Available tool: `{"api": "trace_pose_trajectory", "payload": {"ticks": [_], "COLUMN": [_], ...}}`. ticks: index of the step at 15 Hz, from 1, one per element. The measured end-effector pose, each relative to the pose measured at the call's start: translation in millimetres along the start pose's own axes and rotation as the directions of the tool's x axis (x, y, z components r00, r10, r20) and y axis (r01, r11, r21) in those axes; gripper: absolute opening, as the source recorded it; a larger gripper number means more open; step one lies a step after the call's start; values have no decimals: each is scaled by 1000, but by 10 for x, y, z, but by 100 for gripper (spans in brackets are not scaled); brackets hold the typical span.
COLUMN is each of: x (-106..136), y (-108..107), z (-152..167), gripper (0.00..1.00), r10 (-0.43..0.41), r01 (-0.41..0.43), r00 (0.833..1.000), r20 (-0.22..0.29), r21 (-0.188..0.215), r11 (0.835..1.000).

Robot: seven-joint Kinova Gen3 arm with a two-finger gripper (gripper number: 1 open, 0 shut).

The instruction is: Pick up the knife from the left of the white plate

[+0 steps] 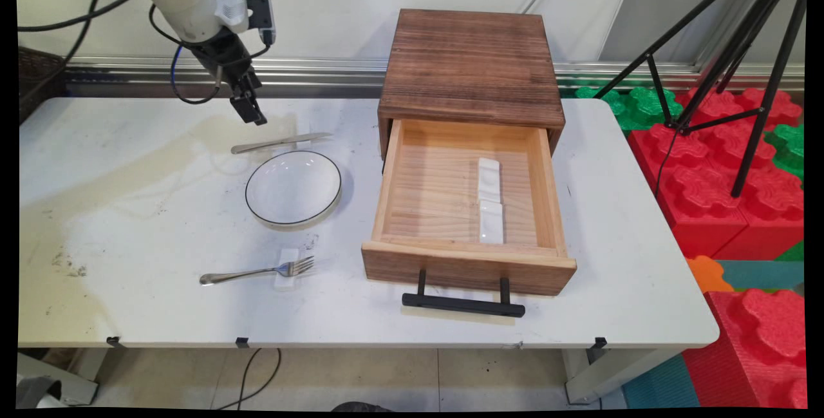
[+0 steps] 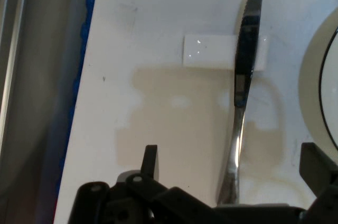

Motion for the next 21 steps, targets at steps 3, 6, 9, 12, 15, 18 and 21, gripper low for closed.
{"api": "trace_pose_trajectory", "payload": {"ticks": [3, 6, 9, 12, 15, 18, 21], "x": [44, 84, 123, 145, 144, 152, 157], "y": [-92, -145, -184, -220, -264, -296, -331], "z": [163, 298, 447, 569, 666, 733, 810], "gripper": [100, 100, 100, 100, 100, 100, 100], "r10": [22, 37, 52, 66, 77, 86, 93], "r01": [-21, -35, -49, -62, -73, -82, -90], "r00": [1000, 999, 998, 997, 997, 996, 995], "r20": [21, 35, 40, 35, 30, 25, 19], "r21": [-21, -42, -72, -97, -113, -125, -139], "r11": [1000, 999, 996, 993, 991, 989, 986]}}
